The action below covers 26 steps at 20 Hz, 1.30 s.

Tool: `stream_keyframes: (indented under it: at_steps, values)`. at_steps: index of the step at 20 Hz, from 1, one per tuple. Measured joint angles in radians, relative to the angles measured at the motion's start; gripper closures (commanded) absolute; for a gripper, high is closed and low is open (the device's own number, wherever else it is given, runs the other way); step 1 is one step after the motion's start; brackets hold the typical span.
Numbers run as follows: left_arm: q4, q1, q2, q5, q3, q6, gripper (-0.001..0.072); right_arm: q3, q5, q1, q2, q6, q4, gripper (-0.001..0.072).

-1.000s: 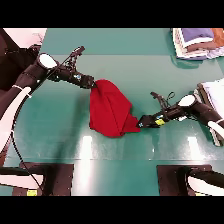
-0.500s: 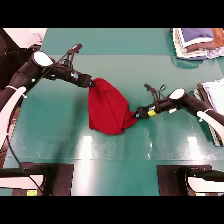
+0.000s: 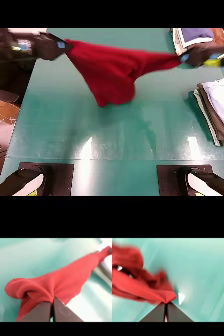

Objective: Fold the shirts.

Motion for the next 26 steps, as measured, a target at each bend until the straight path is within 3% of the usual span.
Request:
stream_keyframes:
  at_steps: [5,9,15,19,20,21,22,23,24,26]
  values:
    - [-0.142,0.002,0.108,-0.024,0.001,-0.001,0.0683,0.258,0.018,-0.005,0.005,0.012,-0.035,0.0700]
    - [-0.170,0.002,0.125,-0.082,-0.090,-0.009,0.0683,0.380,0.070,0.068,-0.100,0.021,-0.044,0.0700]
    - [-0.164,0.003,0.130,-0.141,-0.492,-0.027,0.0683,0.312,0.106,0.196,-0.323,0.026,-0.050,0.0700]
    - [-0.135,0.003,0.131,-0.141,-0.779,0.012,0.0679,0.198,0.082,0.247,-0.448,0.027,-0.047,0.0698]
    - [-0.115,0.002,0.131,-0.140,-0.827,0.021,0.0497,0.178,0.077,0.254,-0.472,0.027,-0.047,0.0698]
    - [-0.090,0.003,0.131,-0.145,-0.864,0.026,0.0153,0.164,0.075,0.259,-0.490,0.027,-0.045,0.0693]
    - [-0.072,0.003,0.131,-0.146,-0.887,0.029,0.0116,0.154,0.074,0.260,-0.502,0.027,-0.045,0.0586]
    - [-0.058,0.003,0.132,-0.148,-0.902,0.030,0.0116,0.150,0.072,0.261,-0.510,0.027,-0.045,0.0342]
    - [-0.043,0.003,0.132,-0.149,-0.908,0.031,0.0117,0.154,0.077,0.256,-0.517,0.026,-0.043,0.0269]
    - [-0.023,0.002,0.132,-0.161,-0.886,0.031,0.0118,0.187,0.124,0.238,-0.523,0.026,-0.043,0.0269]
